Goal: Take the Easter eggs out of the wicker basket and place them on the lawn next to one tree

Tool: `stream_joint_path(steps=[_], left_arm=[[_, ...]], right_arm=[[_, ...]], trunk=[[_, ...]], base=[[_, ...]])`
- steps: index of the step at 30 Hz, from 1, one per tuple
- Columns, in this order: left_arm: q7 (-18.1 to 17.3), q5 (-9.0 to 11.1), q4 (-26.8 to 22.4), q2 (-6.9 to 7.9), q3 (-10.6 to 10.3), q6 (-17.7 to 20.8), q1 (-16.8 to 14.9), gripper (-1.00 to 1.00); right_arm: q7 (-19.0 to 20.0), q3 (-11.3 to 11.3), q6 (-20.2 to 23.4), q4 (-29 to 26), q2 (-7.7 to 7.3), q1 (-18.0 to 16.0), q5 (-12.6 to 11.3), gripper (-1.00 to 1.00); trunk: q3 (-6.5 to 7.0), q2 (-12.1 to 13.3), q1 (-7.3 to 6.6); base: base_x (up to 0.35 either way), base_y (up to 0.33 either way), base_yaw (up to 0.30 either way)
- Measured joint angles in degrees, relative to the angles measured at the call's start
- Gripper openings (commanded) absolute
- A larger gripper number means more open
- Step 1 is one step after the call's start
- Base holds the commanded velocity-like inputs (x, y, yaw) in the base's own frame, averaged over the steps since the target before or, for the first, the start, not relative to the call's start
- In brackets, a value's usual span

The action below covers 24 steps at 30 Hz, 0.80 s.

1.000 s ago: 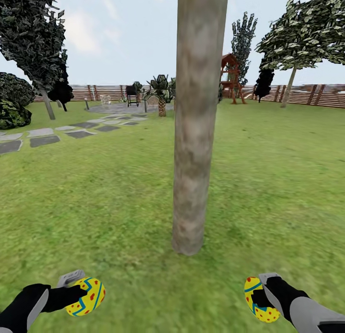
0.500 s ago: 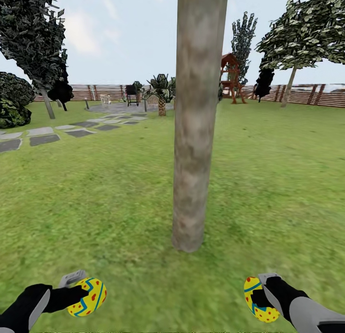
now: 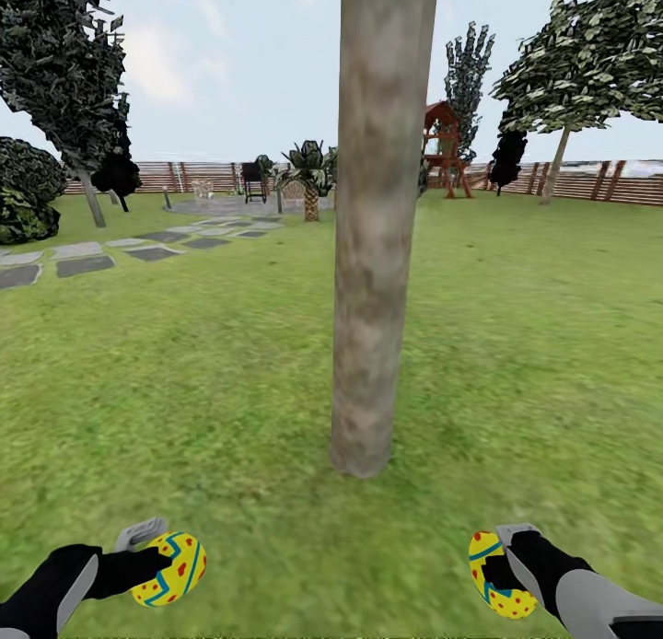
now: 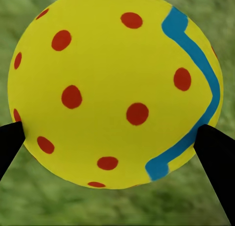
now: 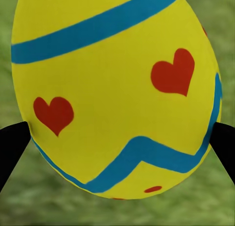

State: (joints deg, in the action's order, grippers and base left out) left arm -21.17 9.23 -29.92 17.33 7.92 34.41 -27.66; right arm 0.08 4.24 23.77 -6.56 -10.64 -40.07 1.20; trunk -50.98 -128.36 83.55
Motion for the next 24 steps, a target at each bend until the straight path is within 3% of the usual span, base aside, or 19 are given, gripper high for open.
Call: stream_joint_path(steps=[24], left_arm=[[0.03, 0.0, 0.17, -0.08, 0.12, 0.0, 0.0, -1.0]], right_arm=[[-0.07, -0.08, -0.01, 0.0, -0.13, 0.0, 0.0, -1.0]], trunk=[[-4.31, -9.63, 5.27]], base=[[0.0, 0.0, 0.0]])
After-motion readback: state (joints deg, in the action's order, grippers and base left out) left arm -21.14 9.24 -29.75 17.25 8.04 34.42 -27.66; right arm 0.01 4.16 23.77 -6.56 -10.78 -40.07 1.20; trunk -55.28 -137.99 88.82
